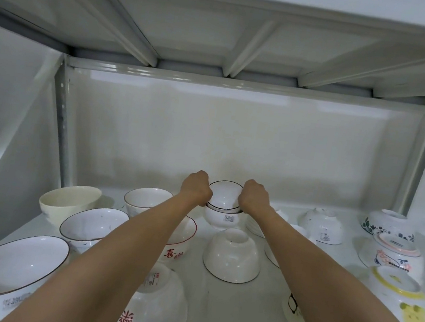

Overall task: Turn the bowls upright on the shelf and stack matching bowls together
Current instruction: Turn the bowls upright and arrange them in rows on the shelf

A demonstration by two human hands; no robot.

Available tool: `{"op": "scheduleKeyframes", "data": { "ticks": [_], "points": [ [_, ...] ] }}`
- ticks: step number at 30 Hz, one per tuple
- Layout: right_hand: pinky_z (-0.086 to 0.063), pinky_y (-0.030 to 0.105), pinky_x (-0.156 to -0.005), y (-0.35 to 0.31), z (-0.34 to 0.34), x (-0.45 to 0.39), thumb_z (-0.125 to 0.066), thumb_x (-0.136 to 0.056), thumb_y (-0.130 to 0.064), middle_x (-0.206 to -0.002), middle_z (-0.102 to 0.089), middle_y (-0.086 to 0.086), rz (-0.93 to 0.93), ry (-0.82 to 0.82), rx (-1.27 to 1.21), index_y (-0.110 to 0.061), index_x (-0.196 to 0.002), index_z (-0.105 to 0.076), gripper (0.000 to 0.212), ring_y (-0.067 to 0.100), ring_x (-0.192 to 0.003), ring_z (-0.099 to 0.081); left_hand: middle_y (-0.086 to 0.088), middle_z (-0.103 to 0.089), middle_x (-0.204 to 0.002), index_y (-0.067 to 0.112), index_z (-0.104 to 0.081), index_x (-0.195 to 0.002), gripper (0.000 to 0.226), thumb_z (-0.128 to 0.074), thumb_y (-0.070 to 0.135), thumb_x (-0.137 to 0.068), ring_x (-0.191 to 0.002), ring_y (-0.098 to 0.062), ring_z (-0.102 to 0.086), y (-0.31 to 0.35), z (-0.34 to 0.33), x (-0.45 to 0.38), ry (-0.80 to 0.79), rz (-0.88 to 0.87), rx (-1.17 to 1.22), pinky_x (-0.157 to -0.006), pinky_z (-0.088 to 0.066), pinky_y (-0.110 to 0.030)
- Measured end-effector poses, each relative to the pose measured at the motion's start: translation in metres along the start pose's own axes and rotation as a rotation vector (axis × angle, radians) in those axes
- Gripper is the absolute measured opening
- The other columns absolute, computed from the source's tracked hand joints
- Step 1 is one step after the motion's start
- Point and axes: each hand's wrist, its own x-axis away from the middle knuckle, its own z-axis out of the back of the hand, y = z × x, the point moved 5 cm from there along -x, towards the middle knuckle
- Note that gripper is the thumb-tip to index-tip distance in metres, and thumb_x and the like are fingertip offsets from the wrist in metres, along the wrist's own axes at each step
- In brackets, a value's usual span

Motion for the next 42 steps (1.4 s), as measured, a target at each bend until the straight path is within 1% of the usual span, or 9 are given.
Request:
{"op": "scheduleKeyframes", "data": {
  "ticks": [8, 13, 15, 18, 21, 24, 31, 38, 42],
  "points": [
    [-0.038, 0.028, -0.071, 0.004, -0.003, 0.003, -0.044, -0.087, 0.005, -0.114, -0.064, 0.018, 0.0, -0.042, -0.006, -0.011, -0.064, -0.03, 0.032, 0.032, -0.094, -0.058, -0.004, -0.047, -0.054, 0.01, -0.038, -0.058, 0.032, -0.061, -0.007, -0.072, -0.071, -0.027, -0.054, 0.005, 0.001, 0.006, -0.007, 0.019, -0.085, -0.048, -0.035, -0.026],
    [-0.039, 0.028, -0.072, 0.007, -0.005, 0.006, -0.046, -0.087, 0.003, -0.113, -0.064, 0.018, 0.0, -0.07, -0.018, -0.006, -0.084, -0.048, 0.01, 0.032, -0.105, -0.061, -0.005, -0.051, -0.057, 0.009, -0.04, -0.059, 0.029, -0.056, -0.006, -0.078, -0.064, -0.028, -0.062, 0.005, -0.002, 0.009, -0.044, 0.04, -0.078, -0.055, -0.043, -0.026],
    [-0.038, 0.027, -0.071, 0.007, -0.003, 0.007, -0.047, -0.089, 0.0, -0.11, -0.063, 0.017, 0.005, -0.062, -0.027, -0.005, -0.095, -0.052, 0.009, 0.033, -0.103, -0.06, -0.009, -0.058, -0.074, 0.006, -0.046, -0.068, 0.016, -0.048, -0.002, -0.082, -0.056, -0.024, -0.06, 0.006, -0.003, 0.012, -0.05, 0.031, -0.02, -0.05, -0.044, -0.023],
    [-0.039, 0.027, -0.071, 0.007, 0.01, 0.007, -0.048, -0.091, -0.006, -0.106, -0.06, 0.016, 0.014, 0.002, -0.043, -0.003, -0.104, -0.052, 0.015, 0.033, -0.099, -0.06, -0.013, -0.052, -0.098, 0.001, -0.051, -0.098, 0.014, -0.049, 0.009, -0.087, -0.085, -0.033, -0.058, 0.007, 0.007, 0.017, 0.049, -0.02, -0.018, -0.066, -0.041, -0.027],
    [-0.049, 0.028, -0.067, 0.007, 0.024, 0.011, -0.047, -0.088, -0.004, -0.089, -0.062, 0.01, 0.022, -0.051, -0.028, -0.007, -0.081, -0.051, 0.008, 0.03, -0.081, -0.069, -0.006, -0.055, -0.062, 0.007, -0.049, -0.066, 0.025, -0.053, 0.018, -0.089, -0.061, -0.03, -0.058, 0.014, 0.012, 0.026, -0.051, -0.087, 0.005, -0.05, -0.042, -0.025],
    [-0.061, 0.034, -0.071, 0.009, 0.024, 0.02, -0.05, -0.088, -0.005, -0.07, -0.069, 0.011, -0.038, -0.291, -0.029, -0.004, -0.072, -0.058, 0.017, 0.028, -0.057, -0.068, -0.008, -0.061, -0.057, 0.005, -0.06, -0.068, 0.035, -0.054, 0.028, -0.094, -0.048, -0.022, -0.056, 0.02, 0.008, 0.039, -0.259, -0.098, 0.072, -0.043, -0.046, -0.019],
    [-0.051, 0.045, -0.096, 0.017, 0.001, 0.046, -0.046, -0.094, -0.049, -0.092, -0.071, 0.027, -0.206, -0.747, 0.087, 0.001, -0.103, -0.056, 0.052, 0.038, -0.085, -0.071, -0.02, -0.072, -0.101, -0.006, -0.052, -0.116, 0.06, -0.045, 0.049, -0.095, -0.064, -0.023, -0.074, 0.025, -0.017, 0.075, -0.686, 0.108, 0.037, -0.093, -0.052, -0.029],
    [-0.056, 0.047, -0.087, 0.036, -0.017, 0.062, -0.046, -0.095, -0.048, -0.106, -0.064, 0.035, -0.281, -0.814, -0.039, 0.003, -0.121, -0.044, 0.057, 0.048, -0.084, -0.07, -0.025, -0.052, -0.134, -0.003, -0.041, -0.135, 0.053, -0.033, 0.037, -0.101, -0.056, -0.028, -0.072, 0.04, -0.034, 0.101, -0.773, 0.124, 0.029, -0.071, -0.057, -0.029],
    [-0.06, 0.044, -0.068, 0.038, -0.012, 0.067, -0.038, -0.1, -0.038, -0.104, -0.063, 0.039, -0.258, -0.749, -0.099, 0.008, -0.125, -0.043, 0.052, 0.045, -0.064, -0.069, -0.023, -0.059, -0.114, -0.003, -0.039, -0.129, 0.047, -0.034, 0.034, -0.101, -0.063, -0.029, -0.07, 0.037, -0.032, 0.102, -0.696, 0.123, 0.03, -0.099, -0.049, -0.034]
  ]
}}
